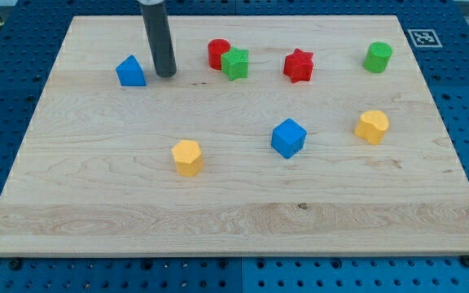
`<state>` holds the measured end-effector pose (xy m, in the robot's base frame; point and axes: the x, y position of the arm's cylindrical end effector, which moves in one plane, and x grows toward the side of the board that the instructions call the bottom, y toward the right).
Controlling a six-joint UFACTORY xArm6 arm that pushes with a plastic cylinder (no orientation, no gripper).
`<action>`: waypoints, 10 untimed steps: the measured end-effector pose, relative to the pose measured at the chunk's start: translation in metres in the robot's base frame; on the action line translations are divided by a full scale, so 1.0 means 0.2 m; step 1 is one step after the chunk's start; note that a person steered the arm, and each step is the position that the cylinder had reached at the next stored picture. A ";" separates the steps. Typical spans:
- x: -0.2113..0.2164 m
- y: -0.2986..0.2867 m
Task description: Push the blue triangle to the top left side of the board
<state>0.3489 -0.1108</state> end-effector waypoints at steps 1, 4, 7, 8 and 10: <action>0.16 -0.06; -0.24 -0.41; -0.21 -0.20; -0.36 -0.28; -0.45 -0.33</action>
<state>0.2599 -0.1777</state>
